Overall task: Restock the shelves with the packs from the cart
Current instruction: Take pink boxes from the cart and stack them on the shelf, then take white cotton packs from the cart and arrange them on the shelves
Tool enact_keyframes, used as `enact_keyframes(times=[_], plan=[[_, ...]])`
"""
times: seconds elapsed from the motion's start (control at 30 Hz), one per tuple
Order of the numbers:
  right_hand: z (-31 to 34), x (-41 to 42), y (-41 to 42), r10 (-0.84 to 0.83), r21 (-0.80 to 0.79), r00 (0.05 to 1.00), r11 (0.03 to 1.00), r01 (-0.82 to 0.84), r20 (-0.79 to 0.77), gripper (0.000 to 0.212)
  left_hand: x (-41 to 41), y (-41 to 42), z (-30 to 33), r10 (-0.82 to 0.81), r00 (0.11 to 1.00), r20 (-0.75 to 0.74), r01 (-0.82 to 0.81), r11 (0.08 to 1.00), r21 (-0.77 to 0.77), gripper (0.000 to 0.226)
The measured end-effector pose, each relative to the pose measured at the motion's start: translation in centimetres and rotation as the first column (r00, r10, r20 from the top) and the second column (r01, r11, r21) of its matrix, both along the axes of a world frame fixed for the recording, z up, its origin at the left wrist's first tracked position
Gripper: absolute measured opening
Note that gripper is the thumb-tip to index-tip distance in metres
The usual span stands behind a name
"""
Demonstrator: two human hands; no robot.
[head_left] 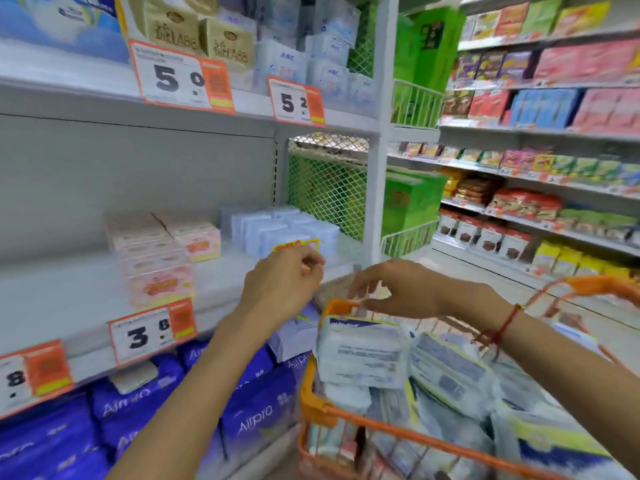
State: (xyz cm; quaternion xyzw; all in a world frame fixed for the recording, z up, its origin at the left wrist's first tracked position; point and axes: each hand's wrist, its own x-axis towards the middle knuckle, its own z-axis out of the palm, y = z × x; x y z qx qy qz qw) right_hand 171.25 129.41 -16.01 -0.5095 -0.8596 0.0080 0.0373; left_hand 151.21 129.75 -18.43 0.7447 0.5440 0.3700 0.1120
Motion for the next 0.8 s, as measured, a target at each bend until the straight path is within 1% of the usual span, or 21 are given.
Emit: enact_keyframes(times=[0.03, 0.07, 0.17, 0.2, 0.23, 0.27, 0.3, 0.37, 0.4, 0.43, 0.5, 0.57, 0.63, 0.7, 0.77, 0.8], plan=[[-0.2, 1.4, -1.0, -0.04, -0.01, 0.999, 0.999, 0.04, -0.006, 0.021, 1.6, -0.4, -0.4, -0.042, 0.999, -0.012, 0.042, 0.999, 0.005, 0.019], [-0.3, 2.8, -2.0, -0.078, -0.017, 0.997, 0.997, 0.078, -0.023, 0.021, 3.1, -0.8, -0.8, -0.08, 0.995, -0.055, 0.081, 0.996, 0.022, 0.02], [-1.1, 6.7, -4.9, -0.214, -0.02, 0.976, 0.977, 0.213, -0.035, 0.023, 6.6, -1.6, -2.8, -0.165, 0.949, -0.267, 0.191, 0.979, 0.073, 0.026], [-1.5, 7.8, -5.8, -0.265, -0.007, 0.964, 0.964, 0.265, -0.017, 0.025, 7.2, -1.6, -3.5, -0.218, 0.923, -0.316, 0.245, 0.968, 0.047, 0.029], [-1.8, 8.7, -6.7, -0.305, 0.005, 0.952, 0.952, 0.305, -0.009, 0.028, 7.5, -1.6, -4.1, -0.292, 0.894, -0.341, 0.305, 0.952, -0.015, 0.032], [-2.1, 9.4, -7.5, -0.337, -0.005, 0.942, 0.942, 0.337, -0.013, 0.034, 7.5, -1.3, -4.5, -0.376, 0.857, -0.352, 0.364, 0.926, -0.102, 0.036], [-2.5, 9.8, -8.1, -0.368, -0.049, 0.93, 0.929, 0.367, -0.009, 0.045, 7.4, -1.2, -4.7, -0.451, 0.814, -0.366, 0.412, 0.893, -0.184, 0.044], [-3.7, 9.9, -9.1, -0.418, -0.216, 0.906, 0.881, 0.421, 0.061, 0.072, 6.9, -1.0, -4.6, -0.526, 0.738, -0.422, 0.417, 0.848, -0.327, 0.066], [-4.4, 9.7, -9.3, -0.433, -0.294, 0.896, 0.848, 0.442, 0.098, 0.081, 6.7, -0.8, -4.5, -0.533, 0.71, -0.46, 0.396, 0.843, -0.365, 0.072], [-5.2, 9.5, -9.5, -0.445, -0.333, 0.889, 0.827, 0.453, 0.106, 0.088, 6.4, -0.5, -4.5, -0.522, 0.691, -0.5, 0.372, 0.85, -0.373, 0.075], [-6.1, 9.3, -9.4, -0.462, -0.33, 0.884, 0.826, 0.456, 0.067, 0.095, 5.6, 0.3, -4.7, -0.463, 0.704, -0.539, 0.317, 0.884, -0.344, 0.086], [-6.1, 9.3, -9.1, -0.461, -0.352, 0.885, 0.819, 0.454, 0.068, 0.103, 4.6, 1.2, -5.2, -0.423, 0.75, -0.508, 0.278, 0.899, -0.338, 0.104], [-5.7, 9.2, -8.9, -0.446, -0.392, 0.885, 0.797, 0.459, 0.131, 0.111, 3.4, 1.9, -5.7, -0.441, 0.808, -0.391, 0.291, 0.875, -0.387, 0.11], [-5.1, 9.1, -8.6, -0.437, -0.39, 0.886, 0.798, 0.461, 0.152, 0.11, 2.5, 2.3, -6.3, -0.458, 0.852, -0.255, 0.334, 0.849, -0.408, 0.106], [-4.2, 9.3, -8.1, -0.482, -0.391, 0.873, 0.792, 0.469, 0.071, 0.102, 1.9, 2.1, -6.6, -0.446, 0.888, -0.114, 0.377, 0.846, -0.377, 0.099], [-3.7, 9.5, -7.8, -0.524, -0.387, 0.852, 0.786, 0.482, -0.002, 0.095, 1.7, 1.8, -6.7, -0.444, 0.896, -0.002, 0.415, 0.839, -0.353, 0.092]])
